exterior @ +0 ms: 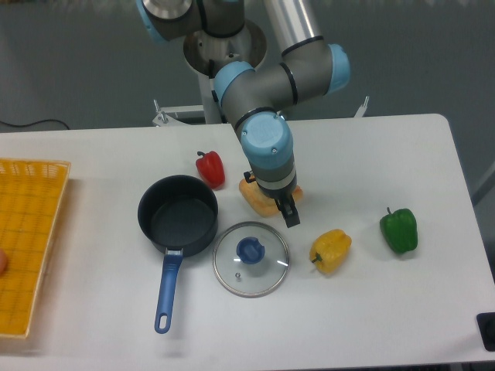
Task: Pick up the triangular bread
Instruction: 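Close the gripper on the edge of the triangular bread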
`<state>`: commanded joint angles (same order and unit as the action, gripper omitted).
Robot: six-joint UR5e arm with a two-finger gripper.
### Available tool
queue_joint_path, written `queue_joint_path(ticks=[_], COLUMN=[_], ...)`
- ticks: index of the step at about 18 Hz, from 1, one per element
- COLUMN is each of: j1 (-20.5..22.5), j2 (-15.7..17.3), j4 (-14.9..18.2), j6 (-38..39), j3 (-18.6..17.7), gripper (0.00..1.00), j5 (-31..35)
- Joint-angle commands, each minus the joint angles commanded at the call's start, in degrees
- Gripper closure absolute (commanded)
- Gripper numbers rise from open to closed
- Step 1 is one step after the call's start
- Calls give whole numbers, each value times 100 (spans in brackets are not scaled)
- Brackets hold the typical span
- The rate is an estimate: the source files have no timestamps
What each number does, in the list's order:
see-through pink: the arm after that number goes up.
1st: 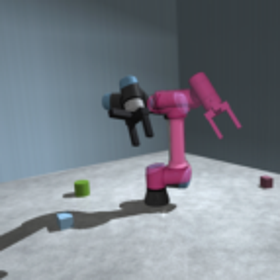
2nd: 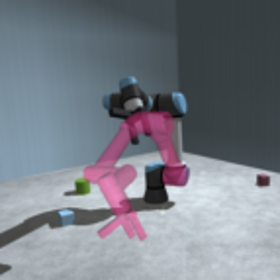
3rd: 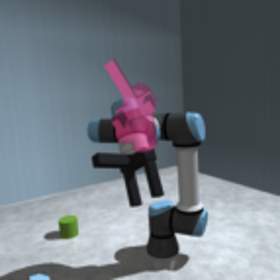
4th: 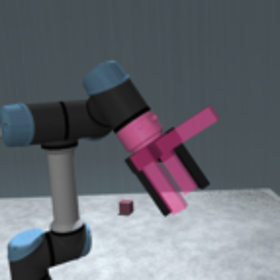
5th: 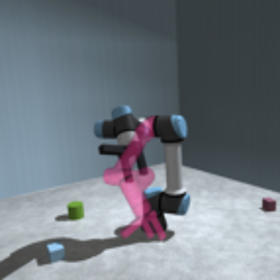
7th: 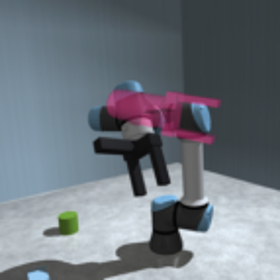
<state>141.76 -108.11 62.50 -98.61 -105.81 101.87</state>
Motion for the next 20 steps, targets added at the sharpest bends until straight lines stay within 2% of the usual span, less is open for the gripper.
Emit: queue_joint_path(ticks=[2,7,10,18,19,20], j1=[0,-9,0,-17,-43,-52], j2=[0,9,0,9,9,0], j4=[-220,-282,-641,-678,-678,-686], j6=[-184,-246,-237,-211,-194,-167], j3=[-132,-325,-589,-739,-739,-739], gripper=[0,0,0,1,2,8], j5=[-9,-26,-35,-44,-44,-44])
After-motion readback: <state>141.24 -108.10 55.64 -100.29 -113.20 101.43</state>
